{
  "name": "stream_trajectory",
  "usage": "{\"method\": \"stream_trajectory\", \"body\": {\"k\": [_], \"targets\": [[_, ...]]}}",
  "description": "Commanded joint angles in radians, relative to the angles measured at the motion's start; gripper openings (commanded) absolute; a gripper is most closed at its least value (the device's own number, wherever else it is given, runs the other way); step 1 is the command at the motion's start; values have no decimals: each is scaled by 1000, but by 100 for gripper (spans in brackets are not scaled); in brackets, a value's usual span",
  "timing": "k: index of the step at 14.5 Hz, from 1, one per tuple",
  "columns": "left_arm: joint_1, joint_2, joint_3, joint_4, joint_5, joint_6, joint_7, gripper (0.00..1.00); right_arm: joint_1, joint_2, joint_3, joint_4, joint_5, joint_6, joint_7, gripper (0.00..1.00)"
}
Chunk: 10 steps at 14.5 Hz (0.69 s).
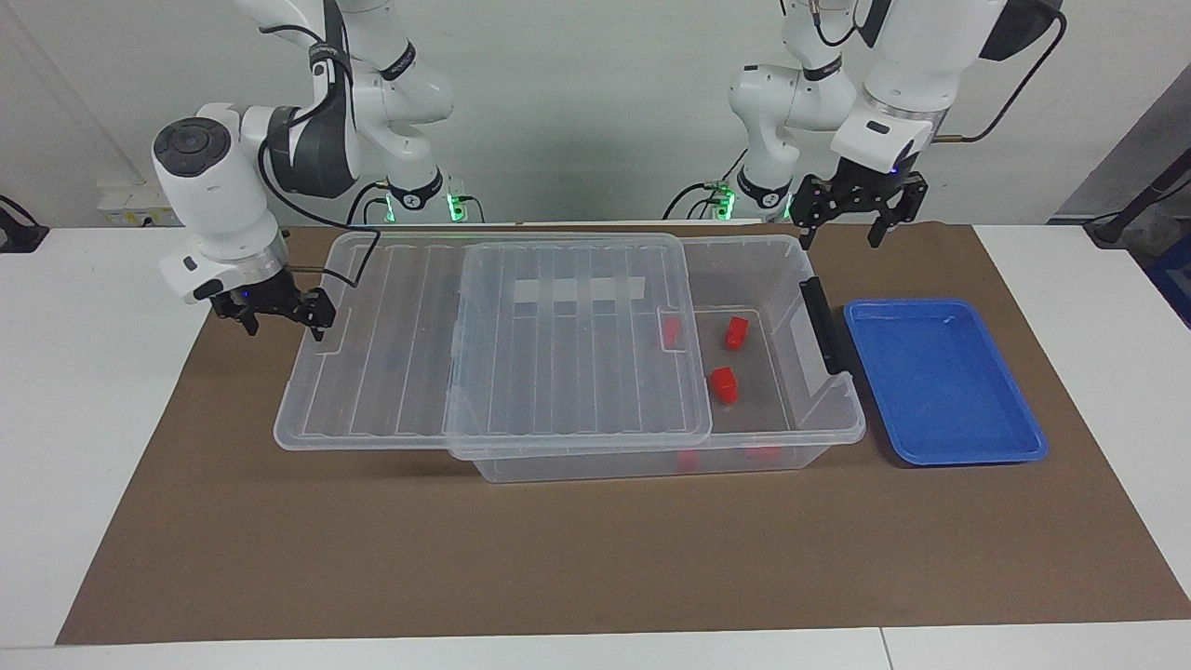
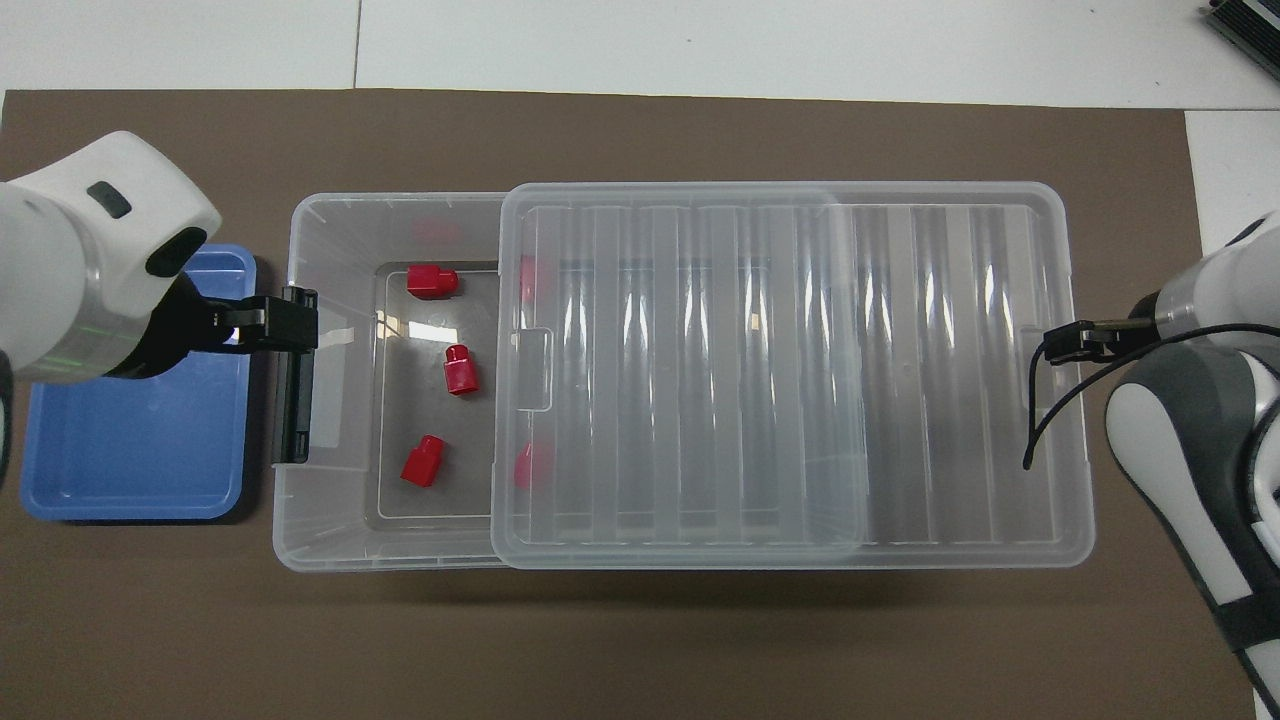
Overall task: Place red block in blue tray from box
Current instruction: 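Reach the left gripper into the box toward a red block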
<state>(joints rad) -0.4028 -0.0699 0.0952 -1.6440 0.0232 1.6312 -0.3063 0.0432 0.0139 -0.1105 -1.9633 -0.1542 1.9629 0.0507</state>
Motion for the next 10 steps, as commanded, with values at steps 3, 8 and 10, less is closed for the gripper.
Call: {"method": "stream_trajectory", "body": {"k": [3,8,10], "targets": [[-53,-51,17,-83,4,62,-249,100,-32,-15,8,-5,-28,-22,-18,100],[-59,-126,15,-304,4,285,-338,100,-35,-15,8,-3,-39,-25,-18,100],[-89,-113,17,-324,4,318,-362,100,-35,-17,9,0,-39,-33,-17,100]]}}
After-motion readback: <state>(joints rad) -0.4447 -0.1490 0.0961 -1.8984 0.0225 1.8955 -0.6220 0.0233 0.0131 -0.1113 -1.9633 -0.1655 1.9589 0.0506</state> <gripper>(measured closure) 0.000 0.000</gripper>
